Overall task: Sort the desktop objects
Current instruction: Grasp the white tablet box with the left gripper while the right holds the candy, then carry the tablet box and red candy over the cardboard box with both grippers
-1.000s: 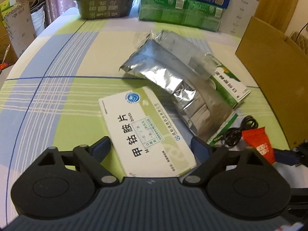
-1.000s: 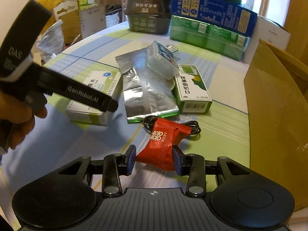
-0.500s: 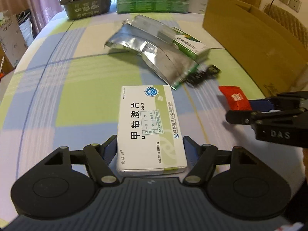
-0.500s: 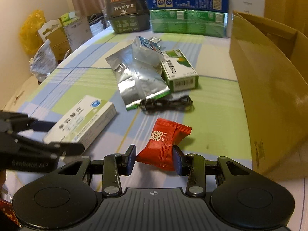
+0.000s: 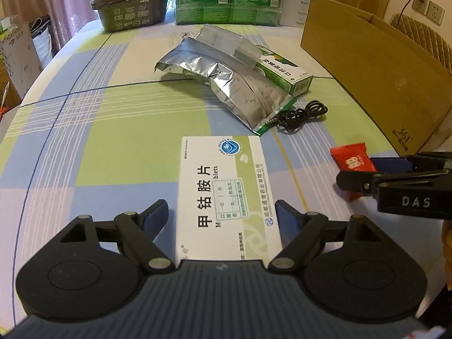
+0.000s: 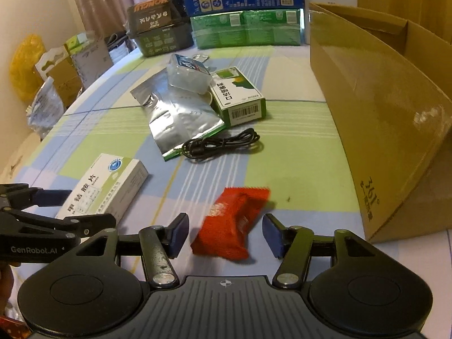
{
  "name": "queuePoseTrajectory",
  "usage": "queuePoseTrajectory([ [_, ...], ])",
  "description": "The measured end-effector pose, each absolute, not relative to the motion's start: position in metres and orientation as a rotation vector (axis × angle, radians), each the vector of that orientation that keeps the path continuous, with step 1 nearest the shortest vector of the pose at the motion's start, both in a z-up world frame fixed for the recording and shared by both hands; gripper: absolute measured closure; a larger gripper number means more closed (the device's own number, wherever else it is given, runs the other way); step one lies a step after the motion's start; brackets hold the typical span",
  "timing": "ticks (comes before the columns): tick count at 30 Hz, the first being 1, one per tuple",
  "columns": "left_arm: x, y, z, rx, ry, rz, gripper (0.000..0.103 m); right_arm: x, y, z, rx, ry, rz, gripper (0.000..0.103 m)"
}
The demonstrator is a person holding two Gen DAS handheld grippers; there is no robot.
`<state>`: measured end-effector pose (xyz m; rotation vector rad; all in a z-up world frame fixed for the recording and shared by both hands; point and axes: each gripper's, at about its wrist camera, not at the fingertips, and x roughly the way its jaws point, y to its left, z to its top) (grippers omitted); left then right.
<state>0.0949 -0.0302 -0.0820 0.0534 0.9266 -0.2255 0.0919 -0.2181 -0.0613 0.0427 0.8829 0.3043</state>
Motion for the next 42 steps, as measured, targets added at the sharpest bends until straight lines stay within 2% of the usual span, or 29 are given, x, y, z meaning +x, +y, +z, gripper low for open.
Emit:
queuePoseTrajectory([
  [7, 0.103, -0.032, -0.086, 0.055, 0.932, -0.232, 0.024, 0.093, -0.206, -0.066, -0.056, 0.862, 0.292, 0.050],
  [8, 0.103, -0.033, -0.086, 0.062, 0.930, -0.233, 0.024, 0.093, -0.206, -0.066, -0.069, 0.860, 0.289, 0.053],
  [10, 0.104, -0.035, -0.087, 0.071, 0.927, -0.234, 0.024, 0.092, -0.206, -0.066, -0.086, 0.857, 0.282, 0.066],
  [13, 0.105, -0.037, -0.088, 0.089, 0.921, -0.232, 0.024, 0.093, -0.209, -0.066, -0.076, 0.860, 0.279, 0.073],
  [18, 0.106, -0.040, -0.090, 0.118, 0.910, -0.230, 0.026, 0.093, -0.208, -0.065, -0.074, 0.861, 0.288, 0.075],
  [21, 0.105, -0.039, -0.089, 0.120, 0.904, -0.232, 0.033, 0.093, -0.210, -0.064, -0.064, 0.864, 0.292, 0.075],
  [25, 0.104, -0.037, -0.088, 0.119, 0.904, -0.233, 0.035, 0.093, -0.210, -0.064, -0.053, 0.863, 0.296, 0.075],
  [42, 0.090, -0.049, -0.036, 0.101, 0.815, -0.256, 0.036, 0.086, -0.212, -0.027, -0.031, 0.728, 0.319, 0.076],
])
